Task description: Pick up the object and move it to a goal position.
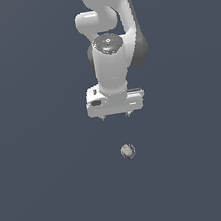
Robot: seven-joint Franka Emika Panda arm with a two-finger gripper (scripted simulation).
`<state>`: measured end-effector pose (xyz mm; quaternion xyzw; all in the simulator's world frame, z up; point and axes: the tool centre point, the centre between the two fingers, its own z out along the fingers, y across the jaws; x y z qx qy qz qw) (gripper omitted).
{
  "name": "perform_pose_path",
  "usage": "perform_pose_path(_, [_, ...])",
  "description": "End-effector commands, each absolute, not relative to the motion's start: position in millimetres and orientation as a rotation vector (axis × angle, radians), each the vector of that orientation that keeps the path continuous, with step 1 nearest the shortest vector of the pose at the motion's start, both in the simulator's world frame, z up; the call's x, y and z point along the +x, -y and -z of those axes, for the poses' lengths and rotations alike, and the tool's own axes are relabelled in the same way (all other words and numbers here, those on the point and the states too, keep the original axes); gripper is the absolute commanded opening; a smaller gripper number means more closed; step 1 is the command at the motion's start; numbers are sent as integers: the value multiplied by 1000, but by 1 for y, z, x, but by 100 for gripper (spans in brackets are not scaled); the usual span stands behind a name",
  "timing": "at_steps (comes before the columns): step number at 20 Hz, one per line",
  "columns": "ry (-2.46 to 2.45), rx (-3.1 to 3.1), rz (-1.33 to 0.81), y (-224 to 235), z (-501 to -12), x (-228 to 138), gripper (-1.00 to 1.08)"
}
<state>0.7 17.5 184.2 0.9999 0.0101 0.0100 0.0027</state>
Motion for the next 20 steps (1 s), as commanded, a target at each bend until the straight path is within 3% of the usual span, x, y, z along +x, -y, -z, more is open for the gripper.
perform_pose_path(1, [-32, 3136, -31, -18, -184, 1, 100])
perform_pose_path(10, [-146, 3141, 15, -44, -178, -7, 100])
perform_pose_path(20, [-158, 3140, 14, -44, -175, -3, 100])
